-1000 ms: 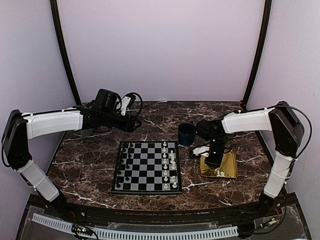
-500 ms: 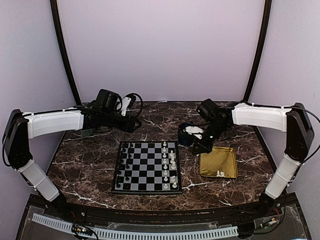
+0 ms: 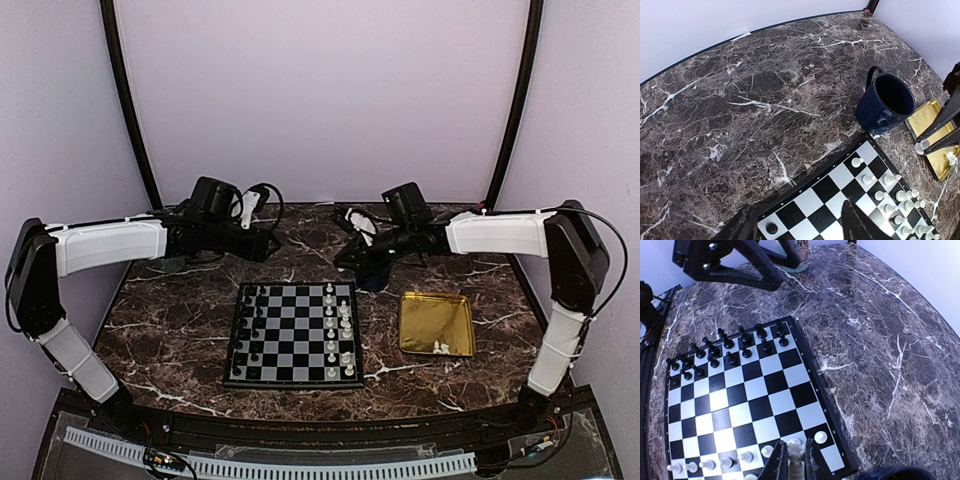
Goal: Set up the chess pieces on the board
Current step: Place the rook on the chessboard.
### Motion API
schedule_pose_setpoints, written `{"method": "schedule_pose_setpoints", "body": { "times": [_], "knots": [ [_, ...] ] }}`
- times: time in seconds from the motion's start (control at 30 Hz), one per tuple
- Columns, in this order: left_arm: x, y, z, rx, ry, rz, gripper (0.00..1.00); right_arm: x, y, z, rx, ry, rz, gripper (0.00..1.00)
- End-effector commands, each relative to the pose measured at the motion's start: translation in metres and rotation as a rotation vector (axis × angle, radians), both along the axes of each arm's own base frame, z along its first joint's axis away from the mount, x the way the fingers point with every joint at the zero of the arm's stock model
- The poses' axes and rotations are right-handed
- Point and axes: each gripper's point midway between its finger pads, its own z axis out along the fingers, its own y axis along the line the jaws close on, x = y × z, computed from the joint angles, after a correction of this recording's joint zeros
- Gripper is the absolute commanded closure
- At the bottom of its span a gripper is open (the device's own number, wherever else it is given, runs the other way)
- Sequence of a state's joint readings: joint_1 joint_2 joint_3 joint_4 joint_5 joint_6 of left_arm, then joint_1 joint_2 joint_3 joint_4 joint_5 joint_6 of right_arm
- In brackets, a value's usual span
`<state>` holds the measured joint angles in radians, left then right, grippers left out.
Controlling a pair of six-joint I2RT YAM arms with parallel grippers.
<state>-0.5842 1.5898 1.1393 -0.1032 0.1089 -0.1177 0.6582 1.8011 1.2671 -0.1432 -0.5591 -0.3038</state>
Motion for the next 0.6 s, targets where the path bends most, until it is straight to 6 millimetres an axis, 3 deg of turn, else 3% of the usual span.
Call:
{"method": "schedule_pose_setpoints", "body": {
  "times": [0.0,0.3,0.57],
  "knots": [
    [0.005,0.003,0.007,-0.006,-0.028,0.011,0.40,0.024,0.016,0.004,0.121,-0.031,-0.061,0.87],
    [0.008,0.004,0.006,-0.009,-0.021,0.007,0.40,0.037,0.019,-0.030,0.127,0.030,-0.130,0.87],
    [0.008,0.004,0.005,-0.011,-0.017,0.004,0.40,0.041,0.012,-0.048,0.129,0.036,-0.175,0.87]
  ]
}}
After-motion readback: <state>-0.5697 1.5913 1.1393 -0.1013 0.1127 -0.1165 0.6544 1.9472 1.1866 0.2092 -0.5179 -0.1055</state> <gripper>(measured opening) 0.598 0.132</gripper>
